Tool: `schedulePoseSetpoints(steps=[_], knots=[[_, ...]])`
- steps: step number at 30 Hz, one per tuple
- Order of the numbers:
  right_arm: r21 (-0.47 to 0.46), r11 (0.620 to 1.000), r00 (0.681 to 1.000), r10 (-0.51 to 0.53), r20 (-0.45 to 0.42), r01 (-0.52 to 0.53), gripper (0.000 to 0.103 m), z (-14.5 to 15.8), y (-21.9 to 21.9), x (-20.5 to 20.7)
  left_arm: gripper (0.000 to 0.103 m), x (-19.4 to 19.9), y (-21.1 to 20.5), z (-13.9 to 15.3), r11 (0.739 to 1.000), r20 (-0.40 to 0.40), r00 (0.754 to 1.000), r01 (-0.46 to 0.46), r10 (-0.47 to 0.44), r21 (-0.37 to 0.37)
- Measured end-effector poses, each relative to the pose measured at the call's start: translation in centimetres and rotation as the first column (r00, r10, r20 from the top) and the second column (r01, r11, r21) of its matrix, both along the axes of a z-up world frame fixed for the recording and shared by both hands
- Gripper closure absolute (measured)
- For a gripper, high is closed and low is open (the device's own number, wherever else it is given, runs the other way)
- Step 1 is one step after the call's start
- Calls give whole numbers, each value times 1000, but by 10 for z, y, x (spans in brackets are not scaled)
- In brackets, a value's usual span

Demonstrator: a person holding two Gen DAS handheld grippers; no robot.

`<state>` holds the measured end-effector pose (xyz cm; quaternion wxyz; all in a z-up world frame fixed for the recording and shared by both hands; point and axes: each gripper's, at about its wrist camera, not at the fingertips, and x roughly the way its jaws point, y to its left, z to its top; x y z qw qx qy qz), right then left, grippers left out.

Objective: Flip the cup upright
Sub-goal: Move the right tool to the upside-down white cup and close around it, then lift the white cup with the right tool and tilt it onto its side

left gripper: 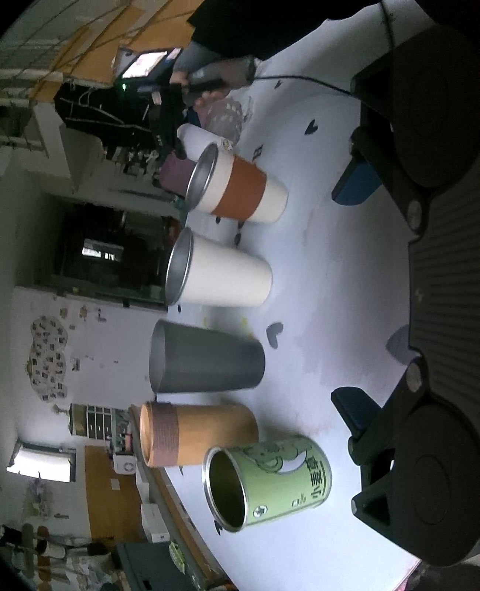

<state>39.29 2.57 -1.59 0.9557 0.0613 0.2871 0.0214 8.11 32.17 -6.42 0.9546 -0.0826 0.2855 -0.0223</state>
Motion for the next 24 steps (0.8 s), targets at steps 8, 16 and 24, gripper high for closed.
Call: schedulePoseSetpoints(steps=[8,16,24], knots=[[47,992,993,112,30,-113,40,13,-10,-119,0,-10,-21,1,996,26,996,90,-90,-11],[51,957,958,284,37,-285,40,11,12,-220,0,-22,-44,1,980,55,979,196,-196,4],[84,875,879,473,64,-477,40,5,60,-295,0,-35,-57,-4,971,58,970,237,-238,16]])
